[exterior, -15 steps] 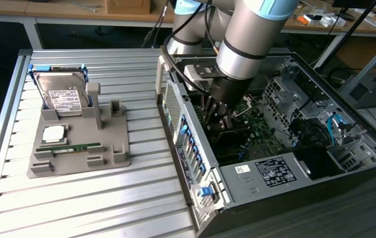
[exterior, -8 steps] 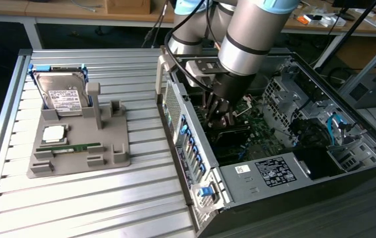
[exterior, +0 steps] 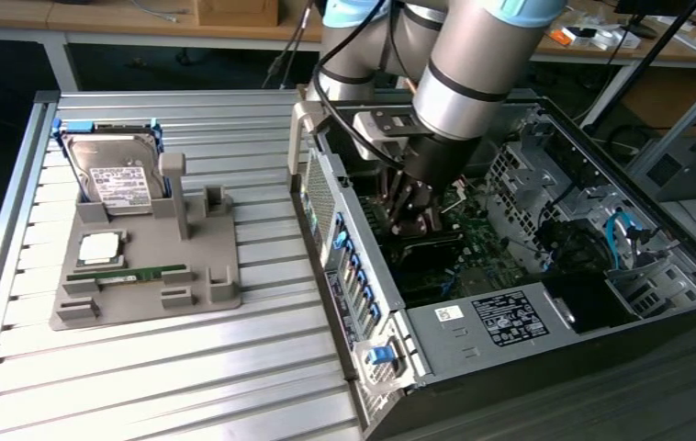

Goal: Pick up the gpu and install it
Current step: 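Press down on the gpu until it lock into place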

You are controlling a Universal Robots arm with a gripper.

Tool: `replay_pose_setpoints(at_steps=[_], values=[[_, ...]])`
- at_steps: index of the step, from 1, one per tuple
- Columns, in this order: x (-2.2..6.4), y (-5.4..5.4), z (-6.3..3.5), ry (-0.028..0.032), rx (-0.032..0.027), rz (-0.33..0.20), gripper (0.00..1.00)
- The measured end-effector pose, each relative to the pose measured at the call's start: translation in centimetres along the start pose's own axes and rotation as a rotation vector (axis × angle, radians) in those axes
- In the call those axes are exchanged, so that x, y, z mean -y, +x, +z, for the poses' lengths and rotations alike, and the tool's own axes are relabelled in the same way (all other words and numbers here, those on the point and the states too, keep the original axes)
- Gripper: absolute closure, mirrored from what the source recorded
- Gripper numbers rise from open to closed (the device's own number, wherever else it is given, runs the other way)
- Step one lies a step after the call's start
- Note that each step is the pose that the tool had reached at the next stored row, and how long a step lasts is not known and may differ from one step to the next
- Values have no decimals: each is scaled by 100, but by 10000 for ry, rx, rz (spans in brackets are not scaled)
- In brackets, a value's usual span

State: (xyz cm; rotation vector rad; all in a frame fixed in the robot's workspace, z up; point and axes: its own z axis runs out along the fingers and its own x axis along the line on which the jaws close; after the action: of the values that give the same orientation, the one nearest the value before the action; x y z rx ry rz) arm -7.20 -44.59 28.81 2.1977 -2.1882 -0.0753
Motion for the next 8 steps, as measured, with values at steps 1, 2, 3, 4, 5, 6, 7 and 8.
replay_pose_setpoints(at_steps=[1, 2, 3, 4, 5, 6, 7, 8], values=[[11, 1, -1, -6, -2, 0, 89], [26, 1, -1, -11, -1, 1, 89], [35, 1, -2, -13, -1, 3, 89], [40, 1, -3, -15, -2, 4, 89], [50, 1, -3, -15, 0, 6, 89], [61, 1, -3, -17, 1, 6, 89], [75, 0, -4, -20, 1, 7, 89], [111, 0, -5, -30, 2, 8, 89]])
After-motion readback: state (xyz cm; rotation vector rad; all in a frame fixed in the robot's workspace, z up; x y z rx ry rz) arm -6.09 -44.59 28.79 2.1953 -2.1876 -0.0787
